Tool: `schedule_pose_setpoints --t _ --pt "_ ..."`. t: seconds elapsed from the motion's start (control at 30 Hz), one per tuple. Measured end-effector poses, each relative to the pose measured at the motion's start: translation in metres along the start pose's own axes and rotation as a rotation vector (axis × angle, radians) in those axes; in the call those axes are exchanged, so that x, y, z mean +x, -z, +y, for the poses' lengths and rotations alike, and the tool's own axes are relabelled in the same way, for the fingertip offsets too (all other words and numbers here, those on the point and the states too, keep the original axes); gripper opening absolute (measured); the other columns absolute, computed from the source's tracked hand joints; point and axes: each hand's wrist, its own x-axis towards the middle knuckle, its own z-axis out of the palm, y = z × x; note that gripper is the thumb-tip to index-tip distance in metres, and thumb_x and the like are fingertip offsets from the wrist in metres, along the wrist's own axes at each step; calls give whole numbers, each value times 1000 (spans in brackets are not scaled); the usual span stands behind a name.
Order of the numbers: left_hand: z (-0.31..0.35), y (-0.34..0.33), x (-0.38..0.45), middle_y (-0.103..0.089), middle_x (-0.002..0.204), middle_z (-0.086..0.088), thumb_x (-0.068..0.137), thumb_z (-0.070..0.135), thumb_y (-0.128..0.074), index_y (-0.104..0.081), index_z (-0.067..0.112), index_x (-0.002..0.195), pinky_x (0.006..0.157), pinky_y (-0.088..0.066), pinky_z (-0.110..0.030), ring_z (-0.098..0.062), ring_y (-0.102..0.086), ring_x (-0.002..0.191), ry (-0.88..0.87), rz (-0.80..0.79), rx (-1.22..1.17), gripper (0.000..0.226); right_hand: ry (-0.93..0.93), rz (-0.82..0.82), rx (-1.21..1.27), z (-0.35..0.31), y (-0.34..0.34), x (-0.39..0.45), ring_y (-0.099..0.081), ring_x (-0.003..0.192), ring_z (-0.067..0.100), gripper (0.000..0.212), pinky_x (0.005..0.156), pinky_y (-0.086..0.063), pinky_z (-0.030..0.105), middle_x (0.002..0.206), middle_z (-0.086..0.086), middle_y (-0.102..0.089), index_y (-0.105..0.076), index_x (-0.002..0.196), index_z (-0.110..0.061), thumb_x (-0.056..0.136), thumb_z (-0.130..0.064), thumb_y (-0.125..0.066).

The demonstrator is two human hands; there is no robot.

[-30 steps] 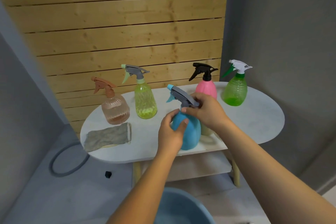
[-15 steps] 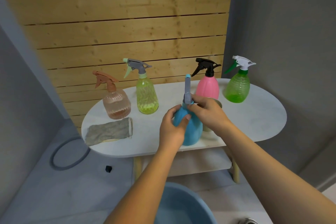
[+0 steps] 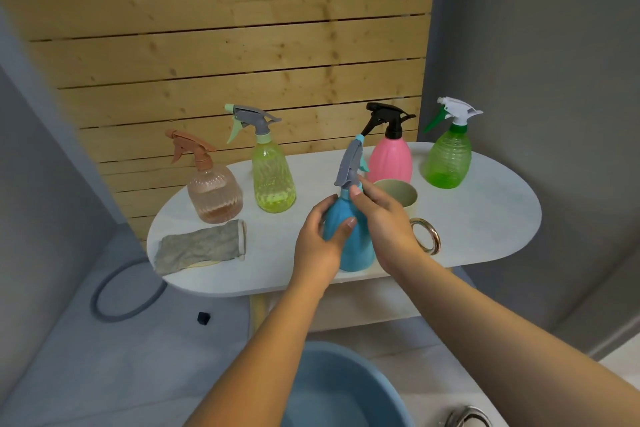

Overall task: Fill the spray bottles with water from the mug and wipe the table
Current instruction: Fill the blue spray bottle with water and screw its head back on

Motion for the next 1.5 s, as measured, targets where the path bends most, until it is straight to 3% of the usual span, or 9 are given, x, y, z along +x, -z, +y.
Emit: schedule_pose_setpoints --t 0.13,0.37,0.6,0.73,0.97,1.13,1.3,1.4,1.5 --pt "0 -1 1 -58 127 8 85 33 -67 -49 26 131 93 -49 -28 -10 -55 113 5 11 -1 50 -50 -3 42 1 5 2 -61 108 19 26 97 -48 36 118 0 -66 -63 117 -33 95 -25 -51" --pt "-1 -4 -2 -57 129 9 86 29 -66 -50 27 130 96 -47 -27 -9 -54 116 18 38 -41 47 -36 135 213 3 -4 1 -62 104 23 23 95 -50 36 107 6 -66 -59 93 -17 77 -10 -75" --pt "0 0 -1 -59 125 10 85 26 -68 -52 28 127 87 -47 -19 -5 -55 112 41 32 -65 46 184 10 -159 14 4 -3 -54 117 11 35 103 -43 35 123 -5 -61 -56 128 -19 93 -25 -56" --pt "-2 -1 -1 -58 126 10 84 30 -69 -50 27 130 85 -46 -16 -7 -54 113 25 42 -33 50 178 47 -155 15 9 1 -55 116 9 30 104 -43 35 120 -11 -62 -59 124 -19 95 -23 -53" --pt "-3 -1 -1 -56 126 11 85 29 -68 -50 25 131 78 -44 -10 -4 -53 110 26 49 -50 50 137 95 -44 14 9 -11 -65 88 12 14 75 -51 21 91 -5 -70 -66 97 -28 84 -23 -69" --pt "-3 -2 -1 -57 128 8 84 28 -69 -51 24 132 81 -47 -14 -6 -55 113 25 48 -62 52 266 -15 -214 16 25 -15 -59 108 6 37 92 -48 24 114 -7 -65 -59 116 -23 83 -12 -70" --pt "-6 -2 -1 -64 116 6 84 30 -69 -55 26 124 90 -52 -30 -11 -61 106 24 36 -36 42 335 -91 -232 19 33 -23 -50 120 -4 36 96 -40 11 129 -11 -56 -58 117 -19 84 -10 -69" --pt "-2 -3 -3 -65 103 15 84 27 -70 -54 28 116 75 -50 -12 2 -62 94 19 21 -72 36 350 -116 -251 15 34 -20 -48 123 -2 30 99 -41 14 128 -13 -56 -60 109 -16 87 3 -52" --pt "1 -5 -4 -59 100 26 84 26 -69 -50 32 115 68 -44 -3 12 -57 89 20 24 -77 37 297 -52 -181 5 30 -11 -58 107 1 18 98 -46 22 110 -9 -61 -56 100 -17 92 -2 -51"
